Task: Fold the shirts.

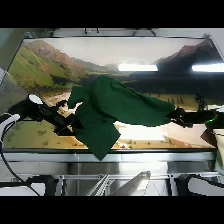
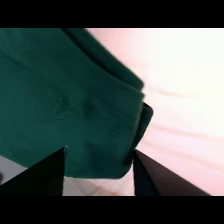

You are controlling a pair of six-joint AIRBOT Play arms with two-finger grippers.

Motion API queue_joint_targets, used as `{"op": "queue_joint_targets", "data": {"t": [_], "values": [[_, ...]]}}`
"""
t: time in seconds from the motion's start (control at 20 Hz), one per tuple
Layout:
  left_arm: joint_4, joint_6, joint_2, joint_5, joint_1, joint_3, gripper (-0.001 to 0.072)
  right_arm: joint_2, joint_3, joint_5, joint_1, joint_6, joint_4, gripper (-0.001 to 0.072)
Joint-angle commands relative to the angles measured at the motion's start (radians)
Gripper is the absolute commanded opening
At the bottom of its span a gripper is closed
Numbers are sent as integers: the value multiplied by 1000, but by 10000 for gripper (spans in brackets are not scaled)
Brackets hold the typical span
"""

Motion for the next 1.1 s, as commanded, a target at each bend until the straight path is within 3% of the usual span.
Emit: {"op": "queue_joint_targets", "data": {"t": [0.0, 0.05, 0.1, 0.15, 0.25, 0.45, 0.55, 0.7, 0.85, 1.05], "values": [[35, -8, 0, 117, -38, -23, 682, -33, 2, -43, 77, -27, 71, 427], [40, -10, -2, 140, -38, -23, 448, -33, 8, -42, 79, -27, 97, 323], [39, -7, -2, 156, -35, -23, 110, -32, 20, -36, 79, -27, 103, 91], [35, 8, -2, 175, -34, -23, 25, -31, 32, -21, 80, -26, 103, 21], [30, 27, -2, 180, -34, -7, 26, -26, 64, 48, 80, -27, 102, 19], [-28, 79, 104, 55, -31, 123, 26, 66, 156, 247, 78, -41, 119, 18], [-221, 175, 231, -42, -9, 219, 26, 175, 232, 321, 74, -41, 208, 18], [-610, 278, 442, -186, 59, 406, 27, 395, 373, 339, 33, -70, 476, 19], [-883, 323, 626, -173, 199, 617, 27, 611, 507, 206, -55, -79, 711, 19], [-1043, 304, 793, -37, 555, 863, 28, 855, 634, -100, -161, -79, 738, 19]]}}
